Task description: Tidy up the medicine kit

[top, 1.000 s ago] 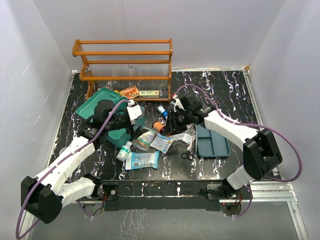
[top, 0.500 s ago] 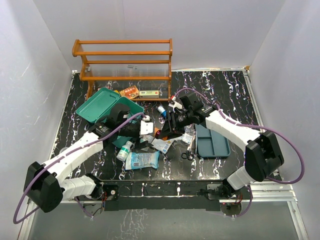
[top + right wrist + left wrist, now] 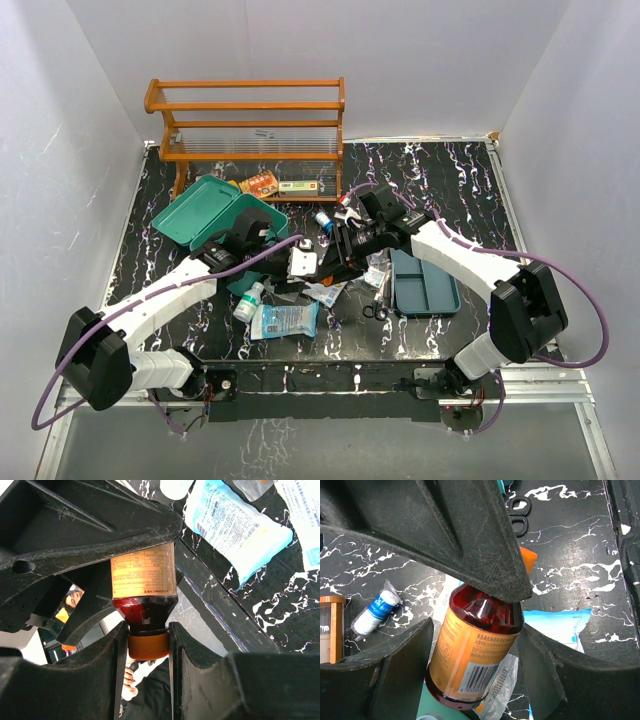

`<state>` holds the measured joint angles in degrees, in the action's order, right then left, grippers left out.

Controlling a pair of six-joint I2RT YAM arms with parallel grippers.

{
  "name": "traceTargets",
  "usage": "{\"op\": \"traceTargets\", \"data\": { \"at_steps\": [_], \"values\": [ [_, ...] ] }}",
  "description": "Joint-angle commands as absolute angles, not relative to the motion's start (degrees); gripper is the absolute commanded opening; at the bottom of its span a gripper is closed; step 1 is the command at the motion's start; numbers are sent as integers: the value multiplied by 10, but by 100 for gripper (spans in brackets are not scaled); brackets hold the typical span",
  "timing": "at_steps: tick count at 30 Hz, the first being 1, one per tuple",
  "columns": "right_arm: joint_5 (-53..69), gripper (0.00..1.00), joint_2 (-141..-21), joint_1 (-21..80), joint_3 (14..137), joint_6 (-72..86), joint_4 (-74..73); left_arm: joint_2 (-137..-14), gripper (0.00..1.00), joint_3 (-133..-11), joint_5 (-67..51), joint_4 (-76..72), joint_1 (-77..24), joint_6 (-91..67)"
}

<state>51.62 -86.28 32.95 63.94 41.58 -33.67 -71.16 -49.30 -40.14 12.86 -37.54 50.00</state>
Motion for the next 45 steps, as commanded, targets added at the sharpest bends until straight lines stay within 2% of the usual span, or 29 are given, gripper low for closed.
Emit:
{"op": "traceTargets", "data": {
  "at_steps": [1, 5, 8, 13, 15, 18, 23, 31, 37, 45],
  "values": [
    [543, 2, -844, 332, 649, 428, -319, -708, 64, -504, -412, 121, -379, 521],
    [536, 5, -847, 332, 650, 431, -322, -716, 50, -510, -421, 126, -379, 517],
    [529, 14, -846, 332, 651, 432, -323, -723, 35, -514, -423, 129, -379, 513],
    [508, 45, -834, 329, 658, 426, -324, -721, 30, -514, -428, 128, -379, 494],
    [488, 53, -823, 326, 663, 422, -323, -714, 29, -510, -424, 120, -379, 474],
    [462, 60, -801, 309, 667, 422, -318, -698, 29, -500, -406, 100, -379, 435],
    [406, 62, -759, 278, 667, 431, -304, -653, 31, -469, -328, 32, -378, 331],
    [285, 63, -701, 263, 682, 440, -317, -589, 37, -436, -18, -112, -375, 12],
    [265, 63, -678, 263, 670, 438, -316, -602, 37, -499, 120, -19, -371, -174],
    [242, 63, -628, 263, 628, 434, -293, -586, 37, -536, 175, 108, -337, -403]
  ]
}}
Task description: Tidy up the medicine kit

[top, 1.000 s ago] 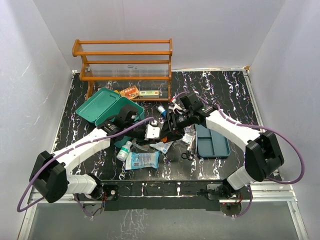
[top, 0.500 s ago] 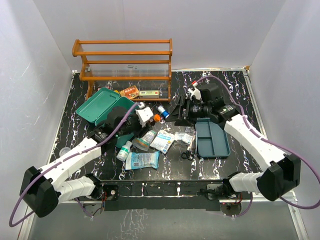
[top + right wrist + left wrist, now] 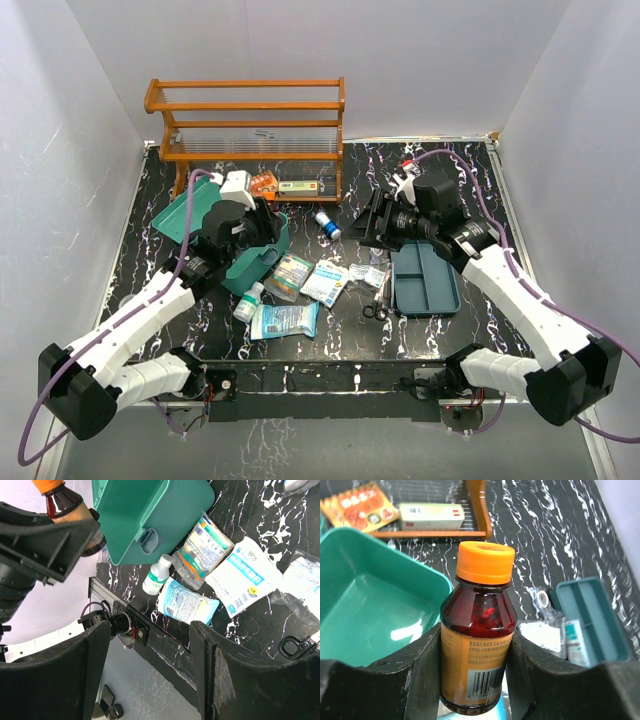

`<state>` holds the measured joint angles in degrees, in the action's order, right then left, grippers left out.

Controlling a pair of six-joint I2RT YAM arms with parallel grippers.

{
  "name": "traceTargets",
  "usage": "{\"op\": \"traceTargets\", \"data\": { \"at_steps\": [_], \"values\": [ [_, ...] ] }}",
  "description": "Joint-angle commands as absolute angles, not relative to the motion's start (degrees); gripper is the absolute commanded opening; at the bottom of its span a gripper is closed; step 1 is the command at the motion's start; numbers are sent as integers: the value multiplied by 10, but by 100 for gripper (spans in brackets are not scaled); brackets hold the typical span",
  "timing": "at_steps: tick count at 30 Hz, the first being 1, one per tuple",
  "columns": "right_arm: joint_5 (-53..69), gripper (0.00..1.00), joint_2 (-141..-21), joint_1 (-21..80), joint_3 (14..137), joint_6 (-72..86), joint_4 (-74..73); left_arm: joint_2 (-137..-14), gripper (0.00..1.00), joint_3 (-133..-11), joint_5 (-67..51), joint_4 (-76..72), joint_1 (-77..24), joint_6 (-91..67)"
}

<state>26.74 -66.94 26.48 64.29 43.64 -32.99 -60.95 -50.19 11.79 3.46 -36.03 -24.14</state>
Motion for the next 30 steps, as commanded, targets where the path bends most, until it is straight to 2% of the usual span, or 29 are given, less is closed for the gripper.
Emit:
{"op": "traceTargets", "data": {
  "at_steps": [1, 6, 11, 22, 30],
  "values": [
    [236, 63, -621, 263, 622, 434, -290, -581, 37, -536, 175, 126, -326, -435],
    [217, 63, -593, 263, 596, 433, -278, -550, 36, -501, 166, 165, -277, -571],
    [186, 63, -589, 264, 566, 423, -274, -564, 36, -481, 143, 162, -232, -605],
    [55, 63, -653, 270, 516, 395, -181, -681, 35, -467, 174, 118, -221, -666],
    [-34, 63, -705, 272, 551, 385, -238, -792, 34, -546, 155, 141, -220, -655]
  ]
}}
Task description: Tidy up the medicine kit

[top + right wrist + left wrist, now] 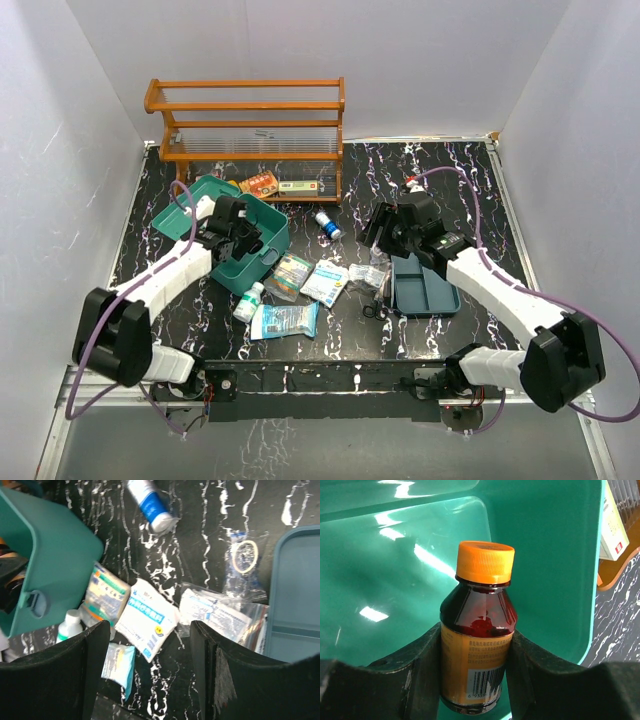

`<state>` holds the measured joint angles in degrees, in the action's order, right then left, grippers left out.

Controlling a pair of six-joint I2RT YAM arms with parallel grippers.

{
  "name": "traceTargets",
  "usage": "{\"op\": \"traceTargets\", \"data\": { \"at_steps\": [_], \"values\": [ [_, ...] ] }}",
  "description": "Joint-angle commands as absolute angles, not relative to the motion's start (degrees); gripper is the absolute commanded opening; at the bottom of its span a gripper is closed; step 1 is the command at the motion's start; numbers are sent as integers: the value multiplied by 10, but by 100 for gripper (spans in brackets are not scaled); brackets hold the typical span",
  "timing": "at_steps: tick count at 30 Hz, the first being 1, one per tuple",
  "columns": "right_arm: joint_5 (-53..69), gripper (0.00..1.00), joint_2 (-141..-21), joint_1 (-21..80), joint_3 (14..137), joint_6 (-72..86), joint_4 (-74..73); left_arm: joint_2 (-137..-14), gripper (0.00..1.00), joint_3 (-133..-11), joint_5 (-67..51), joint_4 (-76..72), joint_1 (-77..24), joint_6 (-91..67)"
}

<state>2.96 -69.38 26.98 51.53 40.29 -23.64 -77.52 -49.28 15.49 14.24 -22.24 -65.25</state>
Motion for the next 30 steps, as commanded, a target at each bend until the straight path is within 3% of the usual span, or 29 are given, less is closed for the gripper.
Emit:
{"op": "traceTargets", "data": {
  "at_steps": [1, 14, 30],
  "values": [
    [-39, 63, -710, 273, 554, 382, -242, -804, 34, -551, 156, 140, -220, -653],
    [-34, 62, -757, 273, 569, 371, -240, -935, 37, -653, 202, 201, -250, -722],
    [-17, 62, -737, 273, 559, 387, -247, -1008, 48, -657, 139, 152, -263, -737]
  ]
}}
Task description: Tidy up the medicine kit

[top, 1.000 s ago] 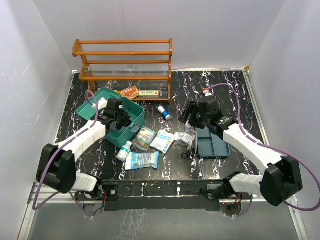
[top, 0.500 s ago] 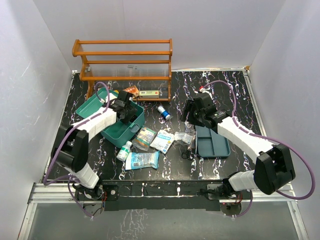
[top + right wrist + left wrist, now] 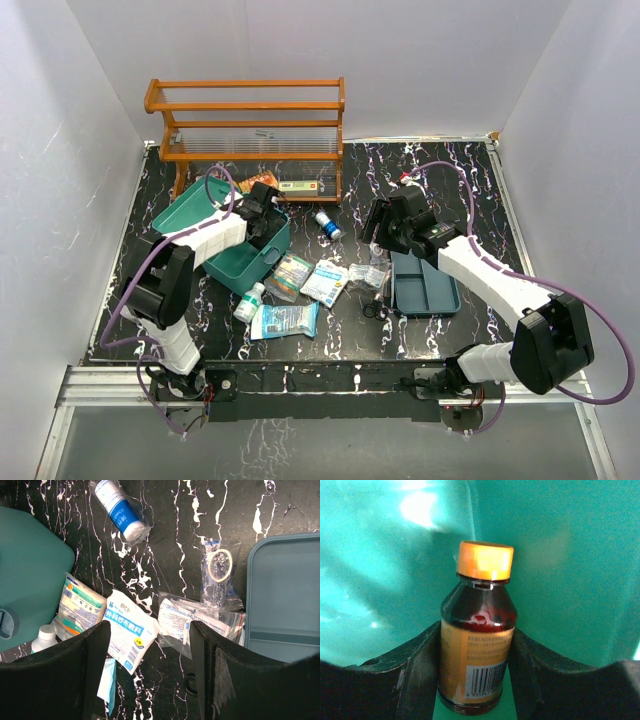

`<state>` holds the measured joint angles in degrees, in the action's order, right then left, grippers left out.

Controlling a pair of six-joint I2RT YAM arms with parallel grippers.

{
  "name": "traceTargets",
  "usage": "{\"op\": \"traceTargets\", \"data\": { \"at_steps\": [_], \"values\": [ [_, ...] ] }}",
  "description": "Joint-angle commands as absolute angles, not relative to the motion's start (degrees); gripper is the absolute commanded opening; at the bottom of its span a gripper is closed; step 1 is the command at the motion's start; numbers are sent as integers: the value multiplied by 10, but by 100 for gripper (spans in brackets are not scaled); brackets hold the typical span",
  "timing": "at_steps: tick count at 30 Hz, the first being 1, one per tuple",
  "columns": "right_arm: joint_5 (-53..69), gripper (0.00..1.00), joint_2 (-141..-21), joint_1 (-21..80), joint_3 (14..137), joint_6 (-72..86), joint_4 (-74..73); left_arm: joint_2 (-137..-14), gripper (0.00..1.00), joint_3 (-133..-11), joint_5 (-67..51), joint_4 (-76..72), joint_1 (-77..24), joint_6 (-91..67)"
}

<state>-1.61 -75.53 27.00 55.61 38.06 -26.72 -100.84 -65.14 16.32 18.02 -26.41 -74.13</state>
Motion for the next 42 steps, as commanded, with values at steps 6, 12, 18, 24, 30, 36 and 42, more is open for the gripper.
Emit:
{"op": "traceTargets", "data": {
  "at_steps": [6, 12, 18, 24, 30, 36, 42],
  "values": [
    [-11, 62, -740, 273, 563, 387, -249, -1022, 59, -667, 132, 160, -263, -725],
    [-13, 62, -735, 273, 563, 390, -250, -1015, 59, -667, 144, 166, -263, -716],
    [-16, 62, -736, 273, 567, 391, -252, -990, 58, -679, 155, 194, -263, -683],
    [-19, 62, -742, 273, 574, 390, -254, -953, 68, -697, 178, 225, -262, -633],
    [-21, 62, -755, 273, 591, 388, -266, -937, 68, -704, 211, 235, -260, -598],
    [-19, 62, -767, 274, 603, 387, -270, -944, 51, -687, 198, 199, -233, -583],
    [-13, 61, -780, 275, 610, 387, -270, -963, 48, -684, 198, 180, -229, -583]
  ]
}}
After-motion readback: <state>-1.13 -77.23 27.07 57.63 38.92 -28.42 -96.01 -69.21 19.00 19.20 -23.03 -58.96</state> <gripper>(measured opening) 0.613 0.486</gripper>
